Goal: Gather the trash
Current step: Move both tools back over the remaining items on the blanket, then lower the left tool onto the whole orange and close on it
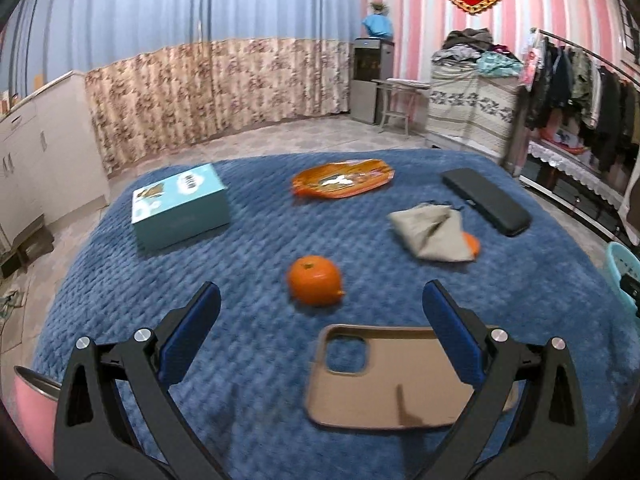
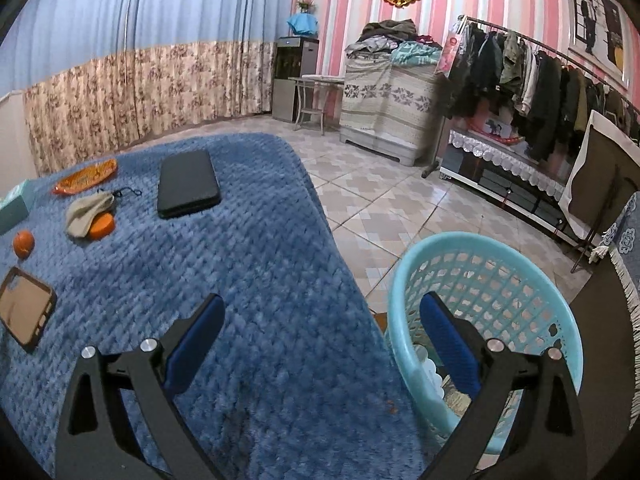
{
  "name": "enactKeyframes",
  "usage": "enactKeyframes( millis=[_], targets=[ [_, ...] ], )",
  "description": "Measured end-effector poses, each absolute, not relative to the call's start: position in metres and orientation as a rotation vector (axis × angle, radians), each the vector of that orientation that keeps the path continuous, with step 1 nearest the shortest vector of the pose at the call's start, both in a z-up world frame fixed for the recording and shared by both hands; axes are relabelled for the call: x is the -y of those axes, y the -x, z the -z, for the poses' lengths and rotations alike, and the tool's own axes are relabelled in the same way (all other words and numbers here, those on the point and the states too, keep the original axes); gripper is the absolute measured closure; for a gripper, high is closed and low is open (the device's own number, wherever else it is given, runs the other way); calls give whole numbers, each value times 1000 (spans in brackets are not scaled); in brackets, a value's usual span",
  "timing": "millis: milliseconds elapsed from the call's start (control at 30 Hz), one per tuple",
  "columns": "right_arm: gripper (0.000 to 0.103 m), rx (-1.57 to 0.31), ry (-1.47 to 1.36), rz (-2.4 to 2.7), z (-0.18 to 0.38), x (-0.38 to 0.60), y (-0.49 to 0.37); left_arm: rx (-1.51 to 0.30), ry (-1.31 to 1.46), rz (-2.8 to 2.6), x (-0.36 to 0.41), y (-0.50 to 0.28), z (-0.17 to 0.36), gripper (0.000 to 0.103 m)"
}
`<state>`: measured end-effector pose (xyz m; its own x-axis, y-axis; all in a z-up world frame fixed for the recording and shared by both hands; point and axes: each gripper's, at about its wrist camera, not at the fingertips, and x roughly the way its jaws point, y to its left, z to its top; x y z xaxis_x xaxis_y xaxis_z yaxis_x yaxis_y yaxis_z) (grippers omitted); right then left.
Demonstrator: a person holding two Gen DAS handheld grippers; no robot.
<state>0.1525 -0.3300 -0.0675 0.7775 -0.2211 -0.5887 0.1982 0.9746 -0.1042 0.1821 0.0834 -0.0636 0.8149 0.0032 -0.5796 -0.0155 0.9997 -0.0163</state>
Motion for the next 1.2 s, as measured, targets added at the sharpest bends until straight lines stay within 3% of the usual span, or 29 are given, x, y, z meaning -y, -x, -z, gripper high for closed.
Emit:
enactKeyframes(
  millis=[400, 500, 567, 733, 967, 1200],
  targets=[
    [7, -690, 67, 167, 79, 297, -169, -721, 59, 4, -97, -238, 91, 8],
    [7, -694, 59, 141, 80, 289, -172, -763, 53, 49, -92, -247, 98, 26],
    [7, -700, 41, 107, 80, 282, -179, -791, 48, 73, -88, -252, 102, 44],
    [7, -697, 42, 27, 80, 248, -200, -779, 74, 87, -89, -250, 103, 67],
    [7, -695, 68, -85, 79, 190, -235, -649, 77, -62, -116, -237, 85, 69],
    [7, -698, 86, -165, 73, 143, -282, -648, 172, -177, -143, -238, 91, 69]
  ],
)
